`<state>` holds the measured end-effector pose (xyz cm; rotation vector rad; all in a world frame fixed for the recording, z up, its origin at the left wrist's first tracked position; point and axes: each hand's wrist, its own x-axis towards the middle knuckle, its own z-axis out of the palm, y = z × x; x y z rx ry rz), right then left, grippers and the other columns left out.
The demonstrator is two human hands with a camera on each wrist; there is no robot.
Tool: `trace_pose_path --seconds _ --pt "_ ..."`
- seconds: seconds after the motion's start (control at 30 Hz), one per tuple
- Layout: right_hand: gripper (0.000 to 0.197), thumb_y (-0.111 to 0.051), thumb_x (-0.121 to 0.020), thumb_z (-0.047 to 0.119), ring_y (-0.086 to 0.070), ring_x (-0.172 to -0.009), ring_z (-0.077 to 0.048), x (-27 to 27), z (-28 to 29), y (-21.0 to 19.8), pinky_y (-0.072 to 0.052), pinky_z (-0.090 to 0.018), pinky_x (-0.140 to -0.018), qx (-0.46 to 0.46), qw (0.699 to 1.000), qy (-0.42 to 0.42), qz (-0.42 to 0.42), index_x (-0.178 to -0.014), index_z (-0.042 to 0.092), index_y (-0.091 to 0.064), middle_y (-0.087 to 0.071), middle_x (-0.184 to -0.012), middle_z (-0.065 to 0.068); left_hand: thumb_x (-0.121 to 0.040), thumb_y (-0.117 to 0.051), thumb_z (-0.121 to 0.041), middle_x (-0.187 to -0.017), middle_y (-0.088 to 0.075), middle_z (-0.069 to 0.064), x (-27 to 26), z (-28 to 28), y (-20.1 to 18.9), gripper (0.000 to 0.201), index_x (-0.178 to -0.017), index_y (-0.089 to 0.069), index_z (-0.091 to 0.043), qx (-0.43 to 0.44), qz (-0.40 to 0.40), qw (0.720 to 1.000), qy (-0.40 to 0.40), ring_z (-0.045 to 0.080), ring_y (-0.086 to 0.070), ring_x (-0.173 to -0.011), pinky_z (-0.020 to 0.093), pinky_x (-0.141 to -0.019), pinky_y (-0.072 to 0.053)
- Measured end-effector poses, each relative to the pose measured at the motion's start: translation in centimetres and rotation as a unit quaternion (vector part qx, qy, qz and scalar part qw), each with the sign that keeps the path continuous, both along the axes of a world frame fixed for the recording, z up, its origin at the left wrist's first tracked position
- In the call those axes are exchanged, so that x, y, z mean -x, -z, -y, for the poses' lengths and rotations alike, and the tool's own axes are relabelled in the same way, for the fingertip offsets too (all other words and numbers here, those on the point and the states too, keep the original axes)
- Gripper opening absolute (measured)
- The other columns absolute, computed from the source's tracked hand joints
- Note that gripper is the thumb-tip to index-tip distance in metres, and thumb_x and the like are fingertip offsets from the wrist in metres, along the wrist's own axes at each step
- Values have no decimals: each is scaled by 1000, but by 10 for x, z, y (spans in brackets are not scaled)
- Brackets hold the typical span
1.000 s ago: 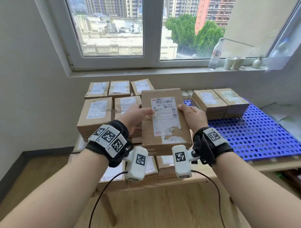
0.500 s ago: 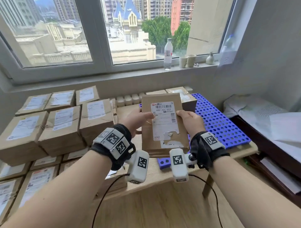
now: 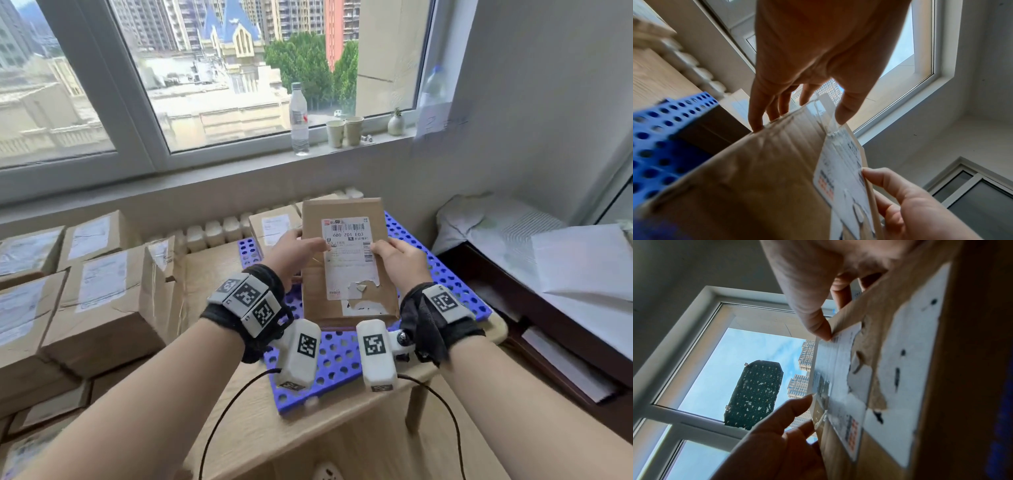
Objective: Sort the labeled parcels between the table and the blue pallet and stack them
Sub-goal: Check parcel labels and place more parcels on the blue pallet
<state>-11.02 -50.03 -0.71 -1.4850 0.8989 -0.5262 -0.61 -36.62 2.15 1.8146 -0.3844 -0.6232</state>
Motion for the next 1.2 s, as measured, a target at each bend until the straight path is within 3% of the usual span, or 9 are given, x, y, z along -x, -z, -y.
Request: trace_pose_path --seconds 0.1,0.33,0.47,0.63,0.8,0.93,1.03,1.13,1.2 --pt "8 -66 -81 24 -65 -90 -21 -21 36 0 -52 -39 -92 5 1000 16 1 -87 29 -65 -66 -79 12 -89 -59 -11 -117 -65 5 -25 39 5 35 -124 -56 -10 5 -1 1000 11 21 -60 -101 33 -81 -49" --pt "45 -66 -72 32 -67 -96 -15 -77 121 -9 -52 -38 -94 39 998 35 -20 -115 20 -69 -72 -103 6 -88 -58 -9 -116 -67 5 -84 127 5 34 -122 -58 -9 33 -45 998 19 16 -63 -95 30 -79 -49" --pt "47 -63 -68 33 -69 -86 -12 -96 157 -4 -55 -38 -88 52 997 54 -33 -113 22 -69 -74 -92 9 -88 -54 -6 -103 -67 1 -105 167 11 28 -113 -59 -15 63 -86 994 25 14 -63 -86 28 -67 -48" --pt "48 -62 -69 32 -68 -89 -12 -108 199 3 -54 -36 -90 65 994 72 -55 -116 21 -68 -73 -96 8 -81 -55 -10 -106 -67 1 -116 206 25 35 -115 -63 -15 75 -114 990 41 17 -60 -93 35 -84 -50" --pt "34 -61 -77 24 -68 -84 -12 -121 229 16 -55 -34 -87 61 994 57 -68 -109 21 -70 -73 -90 9 -90 -47 -4 -101 -64 -3 -127 231 36 38 -126 -57 -13 76 -141 986 37 9 -58 -82 28 -72 -46" --pt "41 -61 -79 21 -66 -78 -7 -135 252 26 -54 -28 -78 44 996 28 -69 -119 21 -66 -72 -88 11 -89 -46 -7 -111 -64 1 -133 249 41 40 -127 -55 -12 57 -148 987 17 15 -58 -92 35 -84 -47" --pt "51 -63 -75 27 -68 -87 -11 -147 273 38 -55 -37 -88 29 996 -5 -87 -126 22 -62 -72 -96 9 -90 -44 -6 -109 -64 2 -139 267 48 35 -123 -56 -11 45 -149 988 -2 14 -58 -88 33 -82 -48" --pt "45 -63 -71 28 -68 -88 -13 -158 294 53 -54 -40 -90 25 993 -42 -109 -116 24 -66 -72 -90 10 -92 -44 -4 -103 -65 0 -145 285 56 31 -121 -56 -10 30 -153 987 -32 8 -59 -79 24 -66 -48" --pt "29 -63 -70 26 -69 -88 -14 -165 305 64 -54 -41 -91 31 989 -72 -127 -98 30 -69 -73 -89 10 -92 -47 -9 -111 -66 2 -148 296 63 33 -124 -54 -9 7 -149 988 -48 11 -61 -86 26 -65 -47"
